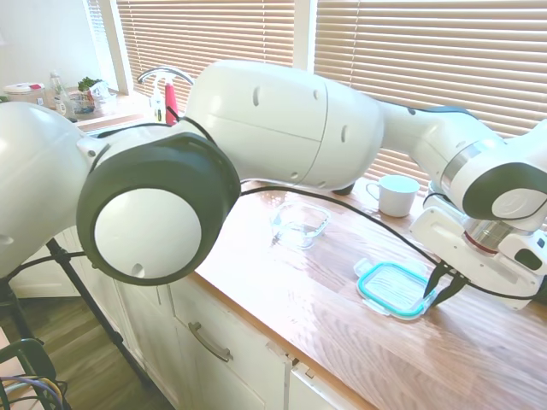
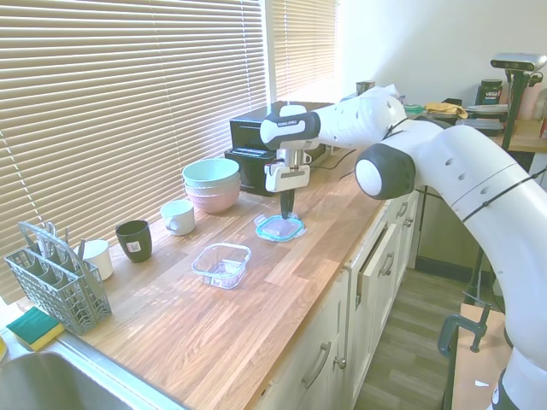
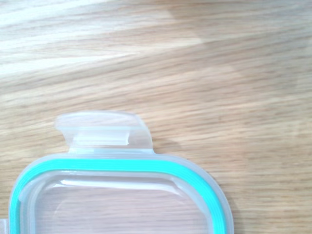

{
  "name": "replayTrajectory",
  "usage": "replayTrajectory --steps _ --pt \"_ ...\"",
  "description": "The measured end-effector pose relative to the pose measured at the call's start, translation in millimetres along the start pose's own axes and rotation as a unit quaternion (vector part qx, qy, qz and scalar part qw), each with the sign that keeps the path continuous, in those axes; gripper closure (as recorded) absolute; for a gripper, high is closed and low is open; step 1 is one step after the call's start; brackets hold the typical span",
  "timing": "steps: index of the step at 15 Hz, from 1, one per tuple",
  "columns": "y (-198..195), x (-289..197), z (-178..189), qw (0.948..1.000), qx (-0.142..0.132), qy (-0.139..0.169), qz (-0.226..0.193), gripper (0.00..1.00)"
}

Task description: Cover the lid of the food container

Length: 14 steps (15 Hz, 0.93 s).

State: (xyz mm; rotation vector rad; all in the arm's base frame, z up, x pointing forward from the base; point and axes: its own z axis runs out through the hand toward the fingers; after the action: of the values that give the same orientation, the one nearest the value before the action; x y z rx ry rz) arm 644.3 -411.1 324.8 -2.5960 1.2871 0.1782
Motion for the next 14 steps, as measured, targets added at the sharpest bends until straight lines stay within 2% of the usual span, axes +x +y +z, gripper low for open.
replayTrajectory --steps 3,5,10,14 --pt "-11 -9 3 0.9993 0.02 -0.028 -0.015 1.0" --pt "-15 -13 -8 0.9989 0.029 -0.03 -0.02 1.0" --pt "-26 -34 -66 0.9984 0.043 -0.011 -0.034 1.0" --pt "-61 -63 -98 0.9977 0.046 0.006 -0.05 1.0"
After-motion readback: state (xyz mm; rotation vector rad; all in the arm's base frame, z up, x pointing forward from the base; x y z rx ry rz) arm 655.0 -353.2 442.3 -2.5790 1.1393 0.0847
